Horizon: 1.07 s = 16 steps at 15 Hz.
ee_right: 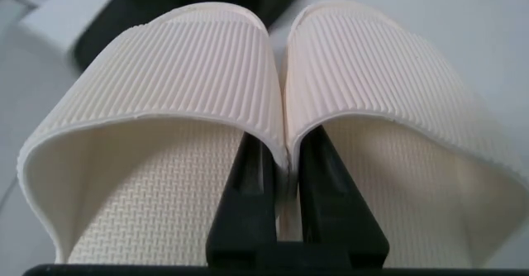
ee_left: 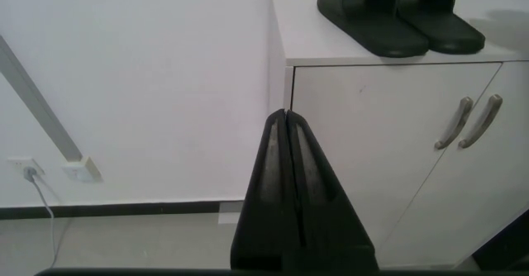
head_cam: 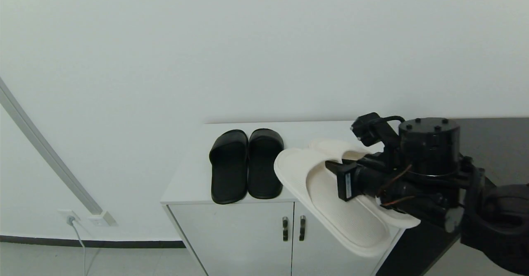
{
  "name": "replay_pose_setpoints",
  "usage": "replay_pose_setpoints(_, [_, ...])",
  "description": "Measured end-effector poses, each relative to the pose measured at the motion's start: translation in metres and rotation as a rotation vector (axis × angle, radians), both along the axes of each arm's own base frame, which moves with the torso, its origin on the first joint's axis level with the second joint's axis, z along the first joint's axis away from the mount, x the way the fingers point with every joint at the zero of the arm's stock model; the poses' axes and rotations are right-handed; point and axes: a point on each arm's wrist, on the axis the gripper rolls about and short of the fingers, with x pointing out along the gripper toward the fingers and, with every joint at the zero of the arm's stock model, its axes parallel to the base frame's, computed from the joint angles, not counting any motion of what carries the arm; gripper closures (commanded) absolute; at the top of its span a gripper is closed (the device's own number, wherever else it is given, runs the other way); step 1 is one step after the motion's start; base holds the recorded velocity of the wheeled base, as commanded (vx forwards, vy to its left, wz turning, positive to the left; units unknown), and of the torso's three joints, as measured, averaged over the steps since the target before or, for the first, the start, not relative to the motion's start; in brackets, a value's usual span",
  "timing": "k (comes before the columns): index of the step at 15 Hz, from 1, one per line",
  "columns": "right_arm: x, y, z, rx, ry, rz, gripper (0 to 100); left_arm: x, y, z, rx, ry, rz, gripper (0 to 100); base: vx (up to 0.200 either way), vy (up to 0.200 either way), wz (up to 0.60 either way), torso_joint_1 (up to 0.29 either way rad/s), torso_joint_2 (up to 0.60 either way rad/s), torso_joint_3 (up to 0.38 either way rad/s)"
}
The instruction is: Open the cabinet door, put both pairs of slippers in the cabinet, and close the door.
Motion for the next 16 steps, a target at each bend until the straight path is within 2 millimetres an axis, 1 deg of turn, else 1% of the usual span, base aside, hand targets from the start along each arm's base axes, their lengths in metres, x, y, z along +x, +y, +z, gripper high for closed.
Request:
replay_pose_setpoints(3, [-0.038,-0.021,0.001,0.025,0.027,0.188,100,0.0,0.0,0.0,-0.014,0.0,-0.001,100,0.0,0.0,0.0,0.0,0.0,0.0])
replay_pose_setpoints(5, [-0.06,-0.028,-0.001,0.028,0.043,0.279,100,0.0,0.0,0.0,-0.015,-0.001,-0.001,100,0.0,0.0,0.0,0.0,0.0,0.0])
replay_pose_setpoints(6, [-0.066,-0.031,0.0,0.031,0.037,0.298,100,0.0,0.0,0.0,-0.015,-0.002,-0.001,100,0.0,0.0,0.0,0.0,0.0,0.0])
replay_pose_setpoints(10, [-0.075,-0.034,0.002,0.036,0.027,0.322,100,0.0,0.0,0.0,-0.015,-0.002,-0.002,100,0.0,0.0,0.0,0.0,0.0,0.0])
replay_pose_setpoints(16, [-0.076,-0.035,0.002,0.036,0.028,0.326,100,0.0,0.0,0.0,-0.017,-0.001,-0.001,100,-0.2,0.0,0.0,-0.001,0.0,0.002])
